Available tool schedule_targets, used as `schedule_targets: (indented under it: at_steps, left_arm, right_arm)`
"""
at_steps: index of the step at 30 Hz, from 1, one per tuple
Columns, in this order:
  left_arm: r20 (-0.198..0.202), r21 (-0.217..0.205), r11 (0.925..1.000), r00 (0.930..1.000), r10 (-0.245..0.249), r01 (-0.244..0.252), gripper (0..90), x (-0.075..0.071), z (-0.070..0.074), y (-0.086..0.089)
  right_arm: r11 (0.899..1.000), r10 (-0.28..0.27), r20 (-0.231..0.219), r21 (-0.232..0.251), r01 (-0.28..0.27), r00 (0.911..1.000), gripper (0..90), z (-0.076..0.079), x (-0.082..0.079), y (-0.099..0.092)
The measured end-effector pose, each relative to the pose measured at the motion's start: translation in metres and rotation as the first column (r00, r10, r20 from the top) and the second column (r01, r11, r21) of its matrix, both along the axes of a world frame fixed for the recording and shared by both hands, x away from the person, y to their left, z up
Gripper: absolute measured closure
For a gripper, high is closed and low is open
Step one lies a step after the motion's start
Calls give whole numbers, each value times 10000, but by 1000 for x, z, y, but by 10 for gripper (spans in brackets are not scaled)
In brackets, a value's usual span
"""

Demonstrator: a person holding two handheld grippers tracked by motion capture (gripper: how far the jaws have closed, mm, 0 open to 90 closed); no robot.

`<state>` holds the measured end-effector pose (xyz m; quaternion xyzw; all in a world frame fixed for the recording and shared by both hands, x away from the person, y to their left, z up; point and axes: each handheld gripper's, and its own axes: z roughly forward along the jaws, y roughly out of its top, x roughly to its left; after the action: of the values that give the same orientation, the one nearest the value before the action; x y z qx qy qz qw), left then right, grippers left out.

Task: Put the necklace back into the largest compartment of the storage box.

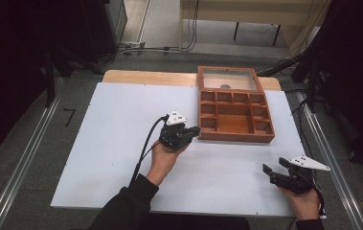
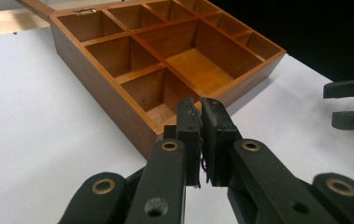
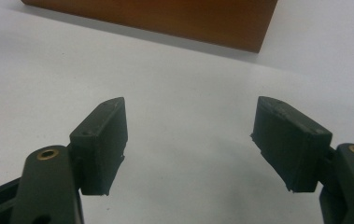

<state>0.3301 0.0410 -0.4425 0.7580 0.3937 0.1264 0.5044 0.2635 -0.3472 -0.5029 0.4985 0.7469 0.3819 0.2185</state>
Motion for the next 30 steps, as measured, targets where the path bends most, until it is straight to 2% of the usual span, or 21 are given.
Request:
schedule_targets:
  at_steps: [13,30]
  left_arm:
    - [-1,-59,10000,10000,-63,63,870,7,2,-11]
    - [-11,71,9999,9999,-128,129,870,21,4,-27]
  right_arm:
    - [10000,12,1,37,-12,10000,249,0,0,0]
    - [10000,36,-1,37,-36,10000,249,0,0,0]
